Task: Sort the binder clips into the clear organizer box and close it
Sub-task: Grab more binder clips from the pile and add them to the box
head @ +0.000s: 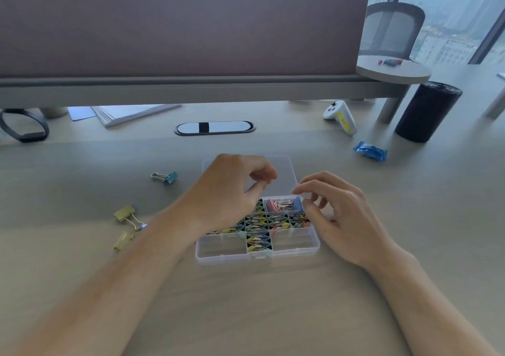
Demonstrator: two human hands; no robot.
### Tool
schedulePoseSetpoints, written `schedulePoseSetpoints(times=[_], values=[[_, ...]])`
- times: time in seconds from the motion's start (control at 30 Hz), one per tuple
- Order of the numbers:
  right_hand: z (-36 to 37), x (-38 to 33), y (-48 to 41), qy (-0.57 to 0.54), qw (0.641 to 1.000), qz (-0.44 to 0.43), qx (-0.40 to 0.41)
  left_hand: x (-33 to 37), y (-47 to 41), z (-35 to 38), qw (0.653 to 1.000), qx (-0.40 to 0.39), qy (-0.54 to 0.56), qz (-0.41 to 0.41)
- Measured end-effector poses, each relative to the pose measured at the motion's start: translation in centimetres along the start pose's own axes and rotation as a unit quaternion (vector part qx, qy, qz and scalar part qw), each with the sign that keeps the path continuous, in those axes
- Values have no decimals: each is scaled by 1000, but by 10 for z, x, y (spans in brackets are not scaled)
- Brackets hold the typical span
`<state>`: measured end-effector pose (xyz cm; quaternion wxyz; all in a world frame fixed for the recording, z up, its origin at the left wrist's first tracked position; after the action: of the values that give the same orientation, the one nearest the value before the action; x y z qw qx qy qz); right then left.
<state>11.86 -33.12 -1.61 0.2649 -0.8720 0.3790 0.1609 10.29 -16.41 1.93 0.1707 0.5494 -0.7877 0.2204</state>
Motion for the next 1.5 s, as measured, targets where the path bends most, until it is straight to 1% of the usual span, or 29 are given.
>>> schedulePoseSetpoints(times=[0.13,0.23,0.27,0.3,0.37,0.4,0.43,0.5,0.63,0.8,0.93,1.03,1.1,1.17,1.23,1.3,1.4,1.43,1.5], values=[[-2,3,1,-12,1000,-1,27,-28,16,-44,998,35,-31,-31],[-3,3,1,-17,999,0,43,-73,35,-74,991,17,-75,-105],[-3,2,2,-16,999,0,45,-89,43,-80,985,-8,-100,-138],[-3,2,2,-16,999,0,46,-104,52,-81,977,-50,-123,-169],[-2,0,1,-17,999,1,44,-121,69,-75,958,-150,-129,-209],[-1,0,1,-18,999,2,41,-122,76,-70,953,-183,-109,-215],[0,0,1,-18,999,3,39,-118,79,-67,952,-201,-90,-212],[0,-1,0,-17,999,6,37,-108,77,-60,955,-203,-81,-201],[-4,-4,2,-14,999,-1,49,-96,65,-39,958,-208,-99,-172],[-3,-3,2,-15,999,2,45,-98,59,-32,964,-184,-102,-165],[-4,-3,3,-15,999,0,49,-104,63,-28,964,-196,-54,-171],[-6,-5,3,-17,998,-1,60,-106,63,-33,969,-179,-17,-168],[-10,-6,4,-25,997,-8,75,-103,62,-43,974,-153,20,-164],[-16,-9,5,-33,994,-14,100,-92,62,-60,980,-110,67,-151],[-20,-17,7,-43,991,-24,125,-72,64,-73,985,-60,105,-122],[-18,-35,6,-57,989,-51,130,-48,67,-72,987,-17,141,-75],[3,-78,4,-60,988,-115,80,-36,85,-47,985,26,166,-30],[14,-91,5,-50,988,-134,53,-36,92,-37,987,24,154,-21],[33,-108,9,-28,985,-170,3,-37,107,-25,996,22,90,6]])
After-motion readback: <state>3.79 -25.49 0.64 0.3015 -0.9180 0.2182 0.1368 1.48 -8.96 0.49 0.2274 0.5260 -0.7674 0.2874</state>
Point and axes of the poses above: each hand's wrist, its own y-axis away from the middle knuckle, its own z-axis out of the palm, x = y × z, the point moved 9 cm from there along -y, towards the middle knuckle, and after that the axes turned 9 degrees about -x, right-handed, at the moved point
